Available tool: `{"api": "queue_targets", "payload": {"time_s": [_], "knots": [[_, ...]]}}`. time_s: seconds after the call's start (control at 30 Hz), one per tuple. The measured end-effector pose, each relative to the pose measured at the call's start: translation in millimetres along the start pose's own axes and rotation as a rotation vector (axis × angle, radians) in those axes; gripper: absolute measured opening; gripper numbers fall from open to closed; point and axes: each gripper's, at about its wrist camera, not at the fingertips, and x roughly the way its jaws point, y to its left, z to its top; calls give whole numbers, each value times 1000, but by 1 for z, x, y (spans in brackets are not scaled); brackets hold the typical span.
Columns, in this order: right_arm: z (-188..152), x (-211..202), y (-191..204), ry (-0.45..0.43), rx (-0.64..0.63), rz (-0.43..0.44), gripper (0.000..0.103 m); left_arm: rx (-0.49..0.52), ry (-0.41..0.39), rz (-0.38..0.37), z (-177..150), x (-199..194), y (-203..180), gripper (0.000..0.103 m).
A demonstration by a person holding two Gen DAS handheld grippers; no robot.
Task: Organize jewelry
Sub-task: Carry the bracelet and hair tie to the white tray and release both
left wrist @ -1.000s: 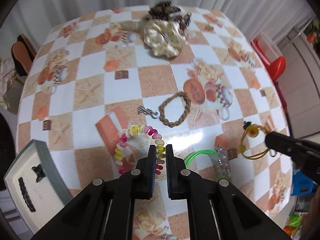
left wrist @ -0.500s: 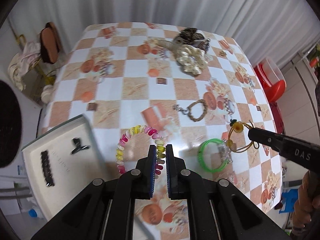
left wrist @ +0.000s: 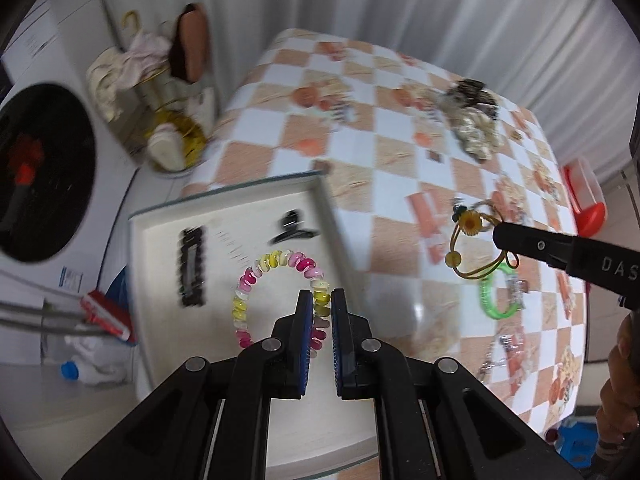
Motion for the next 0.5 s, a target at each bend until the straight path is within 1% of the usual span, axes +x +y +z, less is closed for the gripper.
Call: {"api": "queue_targets", "payload": {"time_s": [0.23,0.4,0.5], "knots": [[3,43,55,76,-75,77,6,-78,26,65,-18,16,45,14],[6,77,84,131,-124,113,6,-101,39,113,-25,34,63,14],[11,96,98,150,-144,137,6,-110,42,132,-27,44,69,14]]}}
